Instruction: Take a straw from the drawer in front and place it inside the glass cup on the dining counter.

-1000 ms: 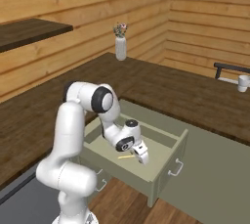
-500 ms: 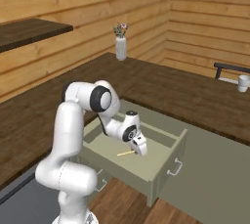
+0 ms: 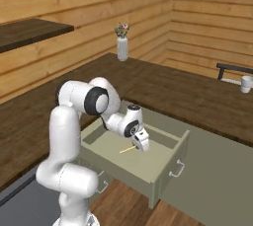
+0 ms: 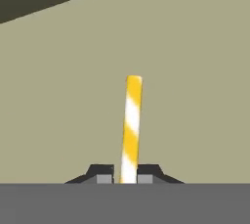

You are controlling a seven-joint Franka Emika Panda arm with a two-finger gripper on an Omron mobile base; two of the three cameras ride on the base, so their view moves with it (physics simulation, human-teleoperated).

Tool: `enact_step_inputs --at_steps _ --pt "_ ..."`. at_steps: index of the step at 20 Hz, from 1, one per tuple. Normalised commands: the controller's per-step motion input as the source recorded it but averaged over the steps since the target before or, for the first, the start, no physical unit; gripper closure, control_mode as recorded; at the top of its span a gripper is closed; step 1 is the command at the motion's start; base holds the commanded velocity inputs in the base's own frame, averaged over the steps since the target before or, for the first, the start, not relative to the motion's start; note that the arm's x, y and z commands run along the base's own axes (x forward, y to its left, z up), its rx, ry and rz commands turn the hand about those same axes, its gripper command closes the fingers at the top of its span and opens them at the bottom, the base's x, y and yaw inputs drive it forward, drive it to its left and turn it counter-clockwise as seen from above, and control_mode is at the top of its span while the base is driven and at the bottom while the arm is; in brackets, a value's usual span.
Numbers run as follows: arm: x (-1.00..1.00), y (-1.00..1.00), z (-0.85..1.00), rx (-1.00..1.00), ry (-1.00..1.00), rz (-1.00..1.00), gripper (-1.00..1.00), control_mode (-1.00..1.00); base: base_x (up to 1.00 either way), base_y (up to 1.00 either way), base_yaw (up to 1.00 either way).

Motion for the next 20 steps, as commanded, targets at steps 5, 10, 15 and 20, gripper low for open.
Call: enact_step_inputs --at_steps 5,10,15,20 --pt "-0.67 -0.06 1.0 0.05 -0.36 0.0 1.0 -1.0 0.0 0.0 0.0" --pt "-0.23 0.0 1.0 0.02 -0.32 0.0 1.0 -1.0 0.0 0.0 0.0" --pt "0.02 0.04 1.0 0.0 -0.1 0.0 1.0 -1.0 0.0 0.0 0.0" --pt "0.02 0.05 1.0 0.0 0.01 0.0 1.0 -1.0 0.0 0.0 0.0"
